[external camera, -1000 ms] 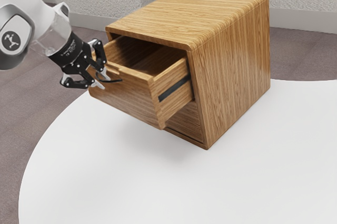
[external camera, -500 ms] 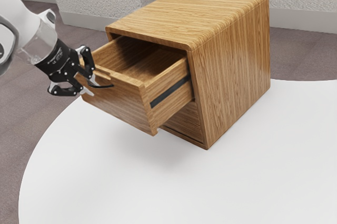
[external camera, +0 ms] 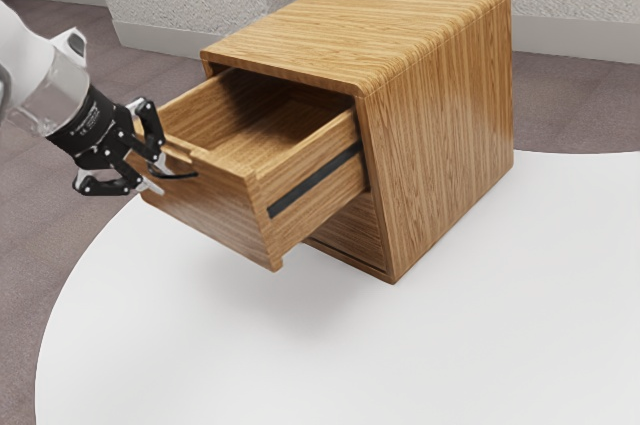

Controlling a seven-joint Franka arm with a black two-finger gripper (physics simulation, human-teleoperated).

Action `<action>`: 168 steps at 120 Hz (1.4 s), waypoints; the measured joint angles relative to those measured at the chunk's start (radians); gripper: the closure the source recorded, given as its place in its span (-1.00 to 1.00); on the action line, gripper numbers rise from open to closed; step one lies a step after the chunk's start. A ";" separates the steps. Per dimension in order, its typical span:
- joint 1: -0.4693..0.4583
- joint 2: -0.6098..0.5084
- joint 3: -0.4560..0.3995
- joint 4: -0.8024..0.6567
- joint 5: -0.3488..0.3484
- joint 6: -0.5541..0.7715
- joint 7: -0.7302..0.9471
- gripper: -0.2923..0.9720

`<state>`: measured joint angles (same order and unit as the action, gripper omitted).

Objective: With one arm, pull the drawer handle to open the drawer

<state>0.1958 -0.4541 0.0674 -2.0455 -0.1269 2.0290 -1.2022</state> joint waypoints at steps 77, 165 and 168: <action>0.030 -0.138 0.000 -0.104 0.000 -0.006 -0.003 0.48; 0.056 -0.366 0.014 -0.152 0.029 -0.075 -0.012 0.29; 0.056 -0.397 0.015 -0.143 0.043 -0.090 -0.013 0.20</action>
<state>0.2515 -0.8512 0.0823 -2.1881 -0.0839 1.9390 -1.2151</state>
